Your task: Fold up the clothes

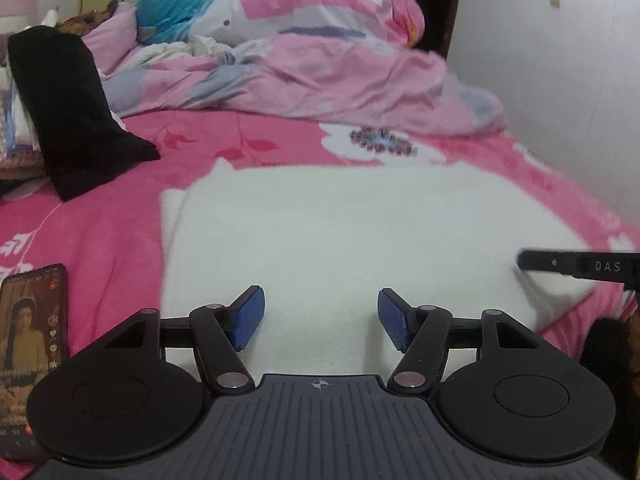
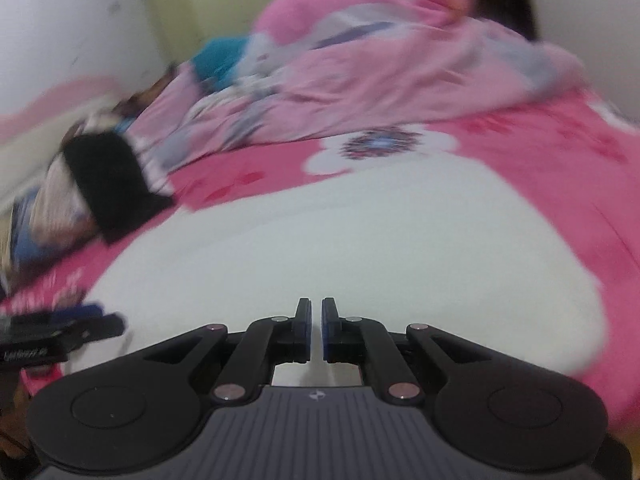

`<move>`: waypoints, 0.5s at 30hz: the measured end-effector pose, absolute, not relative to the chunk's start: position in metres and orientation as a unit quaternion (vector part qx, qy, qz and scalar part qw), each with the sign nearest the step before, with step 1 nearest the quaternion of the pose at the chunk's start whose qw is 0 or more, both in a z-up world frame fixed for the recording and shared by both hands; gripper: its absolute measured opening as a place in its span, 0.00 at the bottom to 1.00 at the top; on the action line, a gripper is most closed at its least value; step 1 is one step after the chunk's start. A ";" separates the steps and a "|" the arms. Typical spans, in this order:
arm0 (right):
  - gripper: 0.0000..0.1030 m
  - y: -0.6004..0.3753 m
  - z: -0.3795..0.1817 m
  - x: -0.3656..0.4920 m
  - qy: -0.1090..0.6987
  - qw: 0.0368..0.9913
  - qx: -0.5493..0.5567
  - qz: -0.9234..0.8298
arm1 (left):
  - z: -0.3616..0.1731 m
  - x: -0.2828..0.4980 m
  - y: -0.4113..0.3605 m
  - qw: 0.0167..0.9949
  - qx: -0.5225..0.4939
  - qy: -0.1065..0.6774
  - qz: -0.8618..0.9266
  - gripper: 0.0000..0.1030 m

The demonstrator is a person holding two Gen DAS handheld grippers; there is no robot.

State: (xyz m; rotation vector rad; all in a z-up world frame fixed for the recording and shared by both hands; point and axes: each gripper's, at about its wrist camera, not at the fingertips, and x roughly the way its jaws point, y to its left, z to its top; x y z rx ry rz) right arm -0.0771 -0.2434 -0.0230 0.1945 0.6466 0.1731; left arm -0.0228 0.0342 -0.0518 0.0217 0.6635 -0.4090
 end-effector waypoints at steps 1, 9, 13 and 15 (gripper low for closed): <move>0.06 -0.241 -0.025 -0.076 0.318 0.940 0.087 0.085 | -0.053 -0.022 0.032 0.924 0.017 0.327 -0.197 0.63; 0.06 -0.321 -0.029 -0.079 0.309 0.934 0.181 0.000 | -0.054 -0.021 0.030 0.921 0.012 0.335 -0.196 0.70; 0.06 -0.358 -0.025 -0.088 0.288 0.929 0.226 -0.057 | -0.053 -0.021 0.029 0.920 0.010 0.339 -0.195 0.70; 0.07 -0.361 -0.020 -0.091 0.281 0.934 0.201 -0.093 | -0.052 -0.020 0.028 0.919 0.010 0.341 -0.195 0.71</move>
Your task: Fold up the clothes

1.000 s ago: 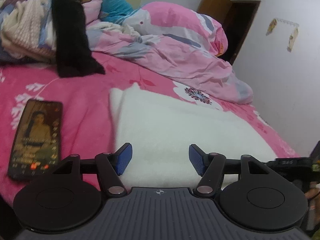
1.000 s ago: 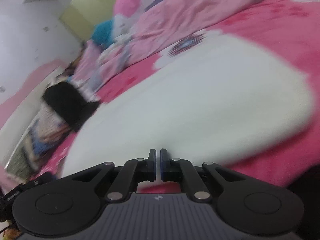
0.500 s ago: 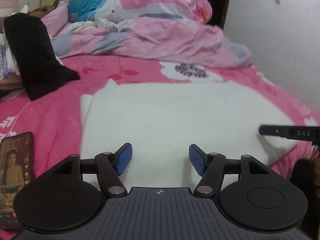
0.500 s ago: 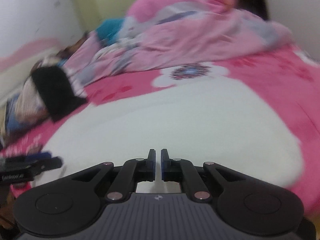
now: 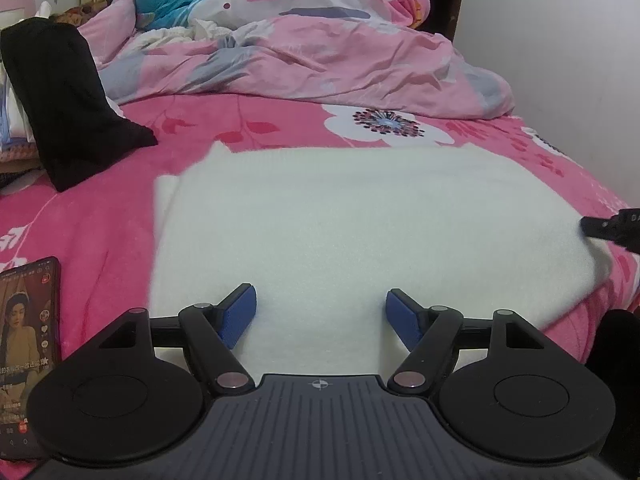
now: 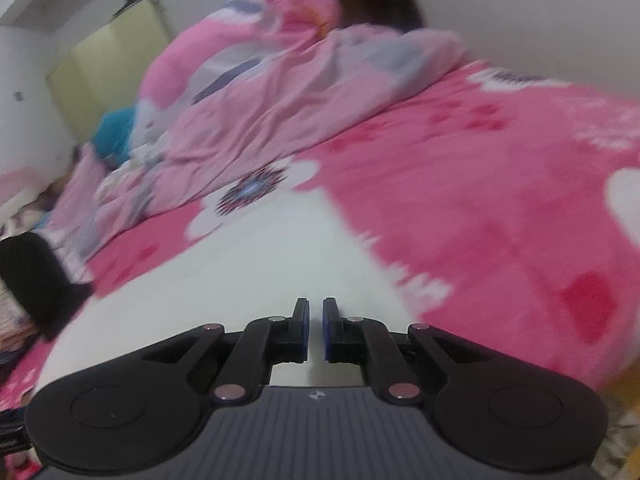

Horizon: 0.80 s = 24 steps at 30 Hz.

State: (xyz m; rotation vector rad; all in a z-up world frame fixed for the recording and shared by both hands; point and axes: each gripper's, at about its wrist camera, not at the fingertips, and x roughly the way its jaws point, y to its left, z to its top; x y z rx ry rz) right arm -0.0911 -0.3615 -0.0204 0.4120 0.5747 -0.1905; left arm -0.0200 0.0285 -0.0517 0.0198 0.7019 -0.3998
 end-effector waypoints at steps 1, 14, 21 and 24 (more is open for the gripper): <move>0.08 -0.364 -0.019 -0.092 0.277 0.935 0.196 -0.102 | -0.051 -0.020 0.028 0.919 0.009 0.342 -0.194 0.71; 0.24 -0.268 -0.026 -0.079 0.330 0.907 0.193 0.179 | -0.045 -0.014 0.020 0.912 0.015 0.371 -0.175 0.75; 0.24 -0.282 -0.043 -0.083 0.361 0.894 0.198 0.178 | -0.044 -0.017 0.018 0.912 0.023 0.375 -0.168 0.76; 0.24 -0.303 -0.042 -0.090 0.358 0.900 0.202 0.145 | -0.044 -0.016 0.017 0.912 0.023 0.376 -0.166 0.76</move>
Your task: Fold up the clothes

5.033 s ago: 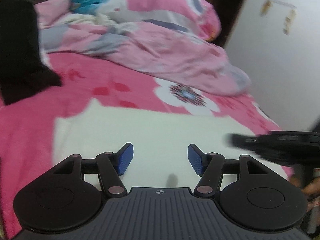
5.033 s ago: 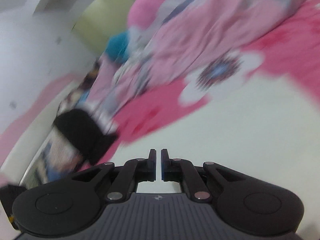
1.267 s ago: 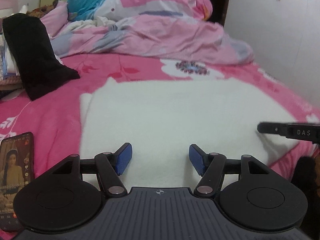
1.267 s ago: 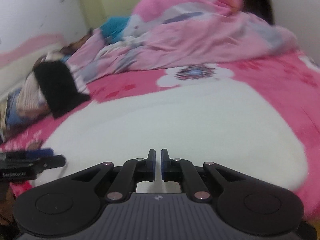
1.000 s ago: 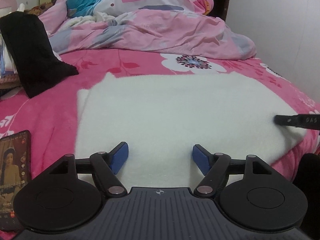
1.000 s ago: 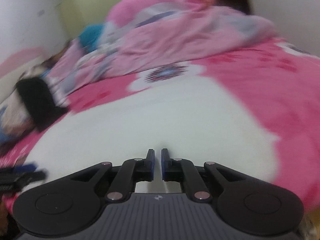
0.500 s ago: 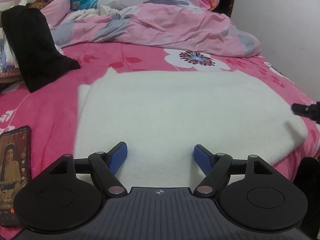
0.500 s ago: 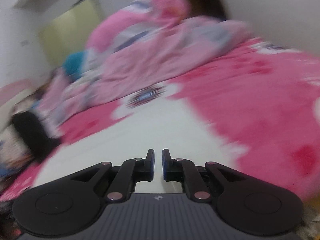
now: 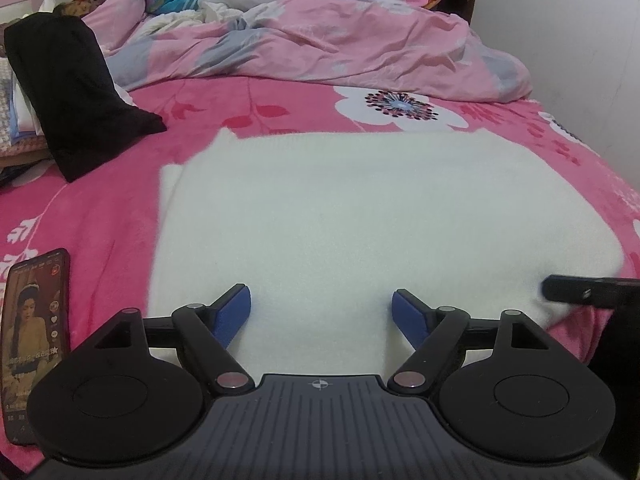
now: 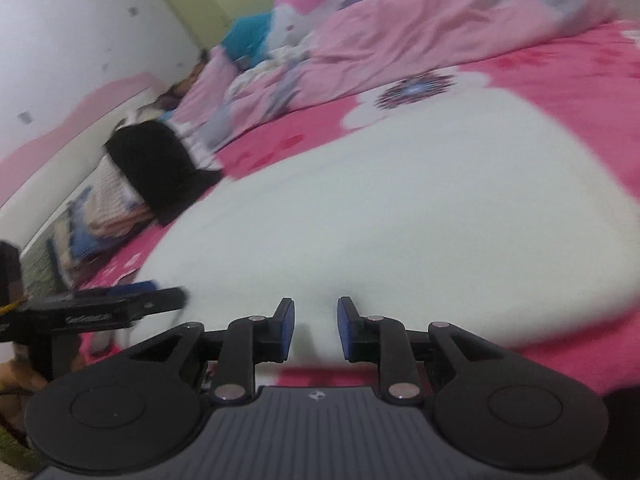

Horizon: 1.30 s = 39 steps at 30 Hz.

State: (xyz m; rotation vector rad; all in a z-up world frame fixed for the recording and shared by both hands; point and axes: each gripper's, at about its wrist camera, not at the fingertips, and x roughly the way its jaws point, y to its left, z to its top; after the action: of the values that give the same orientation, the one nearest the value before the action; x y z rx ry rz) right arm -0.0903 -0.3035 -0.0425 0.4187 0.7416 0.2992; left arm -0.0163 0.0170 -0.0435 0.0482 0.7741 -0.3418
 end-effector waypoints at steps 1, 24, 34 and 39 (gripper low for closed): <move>0.24 -0.310 -0.042 -0.093 0.357 0.902 0.204 0.134 | -0.044 -0.017 0.017 0.912 0.023 0.376 -0.165 0.76; 0.35 -0.313 -0.014 -0.106 0.302 0.933 0.180 0.082 | -0.042 -0.020 0.008 0.910 0.051 0.384 -0.146 0.80; 0.39 -0.268 -0.012 -0.092 0.301 0.940 0.113 0.114 | -0.043 -0.022 0.008 0.911 0.057 0.383 -0.145 0.82; 0.40 -0.262 -0.014 -0.093 0.303 0.940 0.104 0.117 | -0.039 -0.039 0.011 0.923 0.065 0.340 -0.167 0.82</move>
State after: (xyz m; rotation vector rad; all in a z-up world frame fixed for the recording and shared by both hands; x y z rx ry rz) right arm -0.0926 -0.2622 -0.0135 0.2129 0.6188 0.2390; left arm -0.0393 0.0106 -0.0386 0.1327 0.6986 -0.3438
